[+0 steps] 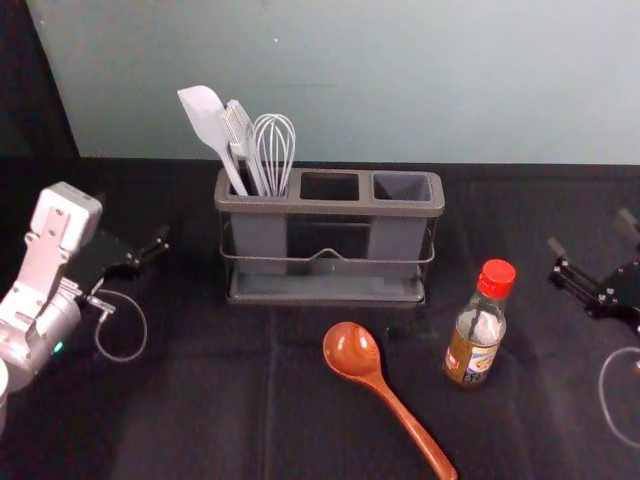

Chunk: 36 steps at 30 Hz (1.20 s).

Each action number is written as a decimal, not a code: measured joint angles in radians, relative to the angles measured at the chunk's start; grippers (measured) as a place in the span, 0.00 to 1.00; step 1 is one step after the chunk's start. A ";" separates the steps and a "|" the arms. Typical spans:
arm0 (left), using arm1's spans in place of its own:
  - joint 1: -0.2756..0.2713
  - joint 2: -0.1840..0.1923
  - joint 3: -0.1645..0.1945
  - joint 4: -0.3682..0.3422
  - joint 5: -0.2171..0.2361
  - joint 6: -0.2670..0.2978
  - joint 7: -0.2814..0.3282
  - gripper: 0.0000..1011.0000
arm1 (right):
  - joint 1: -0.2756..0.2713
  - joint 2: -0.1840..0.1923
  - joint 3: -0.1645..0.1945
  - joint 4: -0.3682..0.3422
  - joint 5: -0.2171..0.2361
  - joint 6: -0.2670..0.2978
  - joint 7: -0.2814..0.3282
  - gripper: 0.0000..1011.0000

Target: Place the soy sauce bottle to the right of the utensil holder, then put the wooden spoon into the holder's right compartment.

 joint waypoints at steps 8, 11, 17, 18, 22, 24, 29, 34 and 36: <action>0.000 0.000 0.000 0.000 0.000 0.000 0.000 0.99 | -0.006 -0.011 -0.004 -0.023 0.121 -0.033 0.142 0.99; 0.000 0.000 0.000 0.000 0.000 0.000 0.000 0.99 | 0.004 -0.016 -0.019 -0.025 0.133 -0.026 0.177 0.99; 0.000 0.000 0.000 0.000 0.000 0.000 0.000 0.99 | 0.041 -0.027 -0.062 -0.012 0.125 0.040 0.215 0.99; 0.000 0.000 0.000 0.000 0.000 0.000 0.000 0.99 | 0.046 -0.029 -0.068 -0.010 0.122 0.052 0.216 0.99; 0.000 0.000 0.000 0.000 0.000 0.000 0.000 0.99 | 0.070 -0.038 -0.094 0.005 0.098 0.128 0.215 0.99; 0.000 0.000 0.000 0.000 0.000 0.000 0.000 0.99 | 0.075 -0.041 -0.098 0.009 0.090 0.146 0.210 0.99; 0.000 0.000 0.000 0.000 0.000 0.000 0.000 0.99 | 0.084 -0.051 -0.102 0.011 0.066 0.184 0.202 0.99; 0.000 0.000 0.000 0.000 0.000 0.000 0.000 0.99 | 0.091 -0.065 -0.100 0.016 0.046 0.194 0.200 0.99; 0.000 0.000 0.000 0.000 0.000 0.000 0.000 0.99 | 0.093 -0.072 -0.097 0.018 0.039 0.196 0.200 0.99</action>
